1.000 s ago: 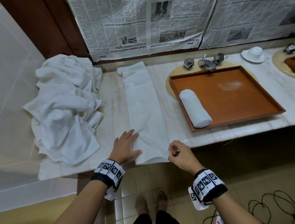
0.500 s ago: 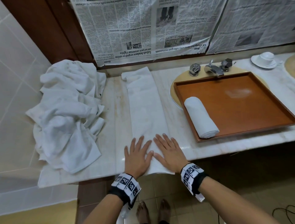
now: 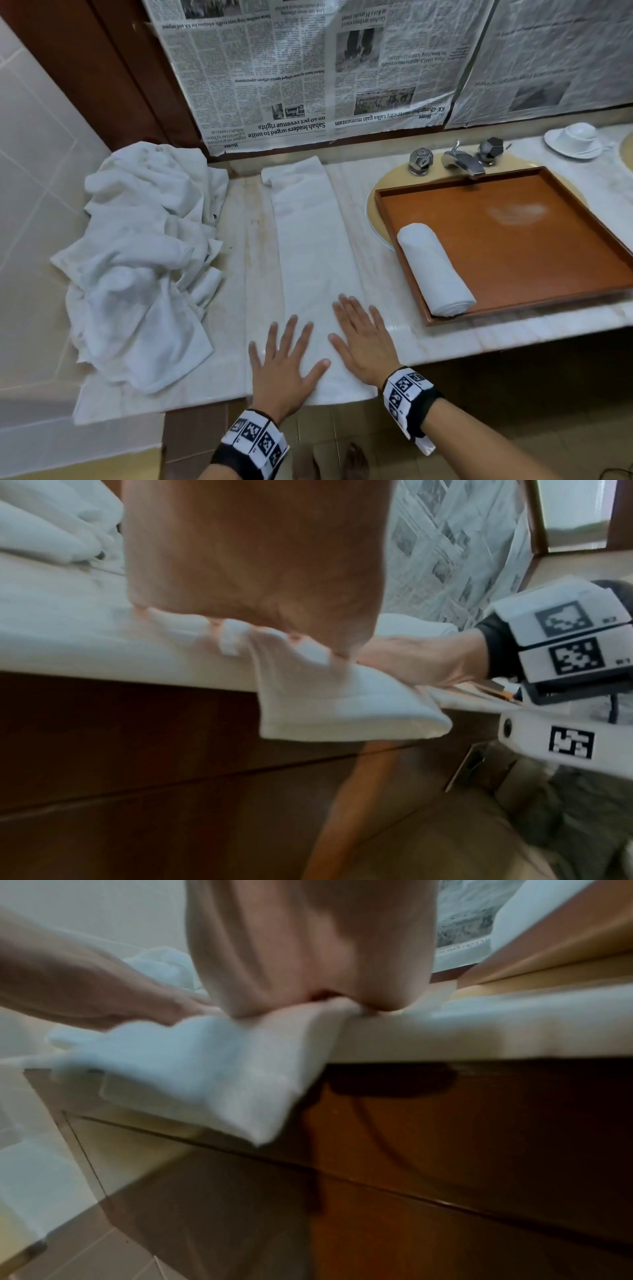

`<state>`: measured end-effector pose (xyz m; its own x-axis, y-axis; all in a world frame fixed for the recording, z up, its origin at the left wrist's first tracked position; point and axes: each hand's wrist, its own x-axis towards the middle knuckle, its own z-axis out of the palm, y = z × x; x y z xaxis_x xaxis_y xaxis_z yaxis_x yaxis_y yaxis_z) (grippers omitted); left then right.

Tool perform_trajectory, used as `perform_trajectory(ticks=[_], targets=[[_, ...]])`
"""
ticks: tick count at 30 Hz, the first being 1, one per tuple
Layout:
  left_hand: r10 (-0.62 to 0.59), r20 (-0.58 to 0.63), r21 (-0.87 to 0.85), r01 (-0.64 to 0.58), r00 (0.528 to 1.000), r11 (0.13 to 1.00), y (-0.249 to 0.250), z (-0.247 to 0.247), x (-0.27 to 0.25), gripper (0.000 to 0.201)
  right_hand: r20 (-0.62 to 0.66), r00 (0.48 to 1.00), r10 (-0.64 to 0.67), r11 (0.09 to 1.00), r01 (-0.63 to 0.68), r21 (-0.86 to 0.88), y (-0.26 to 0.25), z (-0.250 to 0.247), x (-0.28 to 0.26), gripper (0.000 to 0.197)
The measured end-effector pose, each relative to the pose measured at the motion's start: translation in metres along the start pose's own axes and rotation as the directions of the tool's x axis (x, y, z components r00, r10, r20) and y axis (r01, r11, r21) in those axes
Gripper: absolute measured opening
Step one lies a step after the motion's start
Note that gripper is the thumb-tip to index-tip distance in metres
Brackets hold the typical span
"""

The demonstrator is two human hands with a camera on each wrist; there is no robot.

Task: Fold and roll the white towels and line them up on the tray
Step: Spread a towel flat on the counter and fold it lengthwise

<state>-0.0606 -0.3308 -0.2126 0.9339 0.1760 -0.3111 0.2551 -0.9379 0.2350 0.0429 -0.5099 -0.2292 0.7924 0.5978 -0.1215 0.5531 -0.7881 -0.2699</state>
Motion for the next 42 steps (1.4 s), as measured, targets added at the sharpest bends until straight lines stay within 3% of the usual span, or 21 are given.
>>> perform_trajectory(ticks=[4, 8, 12, 15, 20, 23, 26, 30, 35, 42], targets=[[-0.11, -0.065, -0.087, 0.104, 0.992, 0.991, -0.025, -0.007, -0.01, 0.079, -0.023, 0.992, 0.126, 0.992, -0.125, 0.009, 0.014, -0.008, -0.002, 0.068], [-0.061, -0.166, -0.242, 0.019, 0.984, 0.97, -0.004, -0.018, 0.021, 0.07, -0.05, 0.998, 0.03, 0.996, -0.025, 0.082, -0.002, -0.017, 0.015, 0.067], [-0.062, -0.094, -0.15, 0.048, 0.994, 0.988, 0.024, -0.016, 0.059, 0.067, 0.044, 0.997, -0.066, 0.996, 0.064, 0.058, -0.024, -0.015, 0.038, 0.06], [-0.13, -0.064, -0.103, 0.123, 0.989, 0.987, 0.018, -0.014, 0.064, 0.061, 0.081, 0.997, -0.015, 1.0, 0.014, 0.016, -0.016, -0.014, 0.048, 0.059], [-0.262, -0.064, -0.176, 0.248, 0.963, 0.953, 0.004, -0.025, 0.061, 0.056, 0.037, 0.99, 0.134, 0.99, -0.135, 0.036, 0.014, -0.027, 0.06, 0.077], [-0.189, -0.094, -0.177, 0.171, 0.977, 0.969, 0.009, -0.032, 0.073, 0.065, 0.026, 0.999, 0.033, 0.997, -0.035, 0.076, 0.001, -0.034, 0.068, 0.069], [-0.079, -0.038, -0.081, 0.075, 0.996, 0.994, 0.02, -0.028, 0.09, 0.069, 0.094, 0.993, -0.074, 0.995, 0.066, 0.078, -0.012, -0.032, 0.078, 0.077], [-0.13, -0.003, -0.086, 0.129, 0.991, 0.988, 0.016, -0.034, 0.11, 0.055, 0.129, 0.991, -0.038, 0.999, 0.034, 0.032, -0.008, -0.032, 0.101, 0.078], [-0.196, -0.003, -0.111, 0.194, 0.981, 0.975, 0.003, -0.048, 0.137, 0.057, 0.153, 0.988, -0.018, 1.0, 0.018, 0.001, -0.001, -0.037, 0.136, 0.091], [-0.21, -0.008, -0.13, 0.207, 0.978, 0.97, -0.009, -0.062, 0.177, 0.057, 0.138, 0.989, 0.045, 0.999, -0.041, -0.035, 0.005, -0.04, 0.187, 0.086]])
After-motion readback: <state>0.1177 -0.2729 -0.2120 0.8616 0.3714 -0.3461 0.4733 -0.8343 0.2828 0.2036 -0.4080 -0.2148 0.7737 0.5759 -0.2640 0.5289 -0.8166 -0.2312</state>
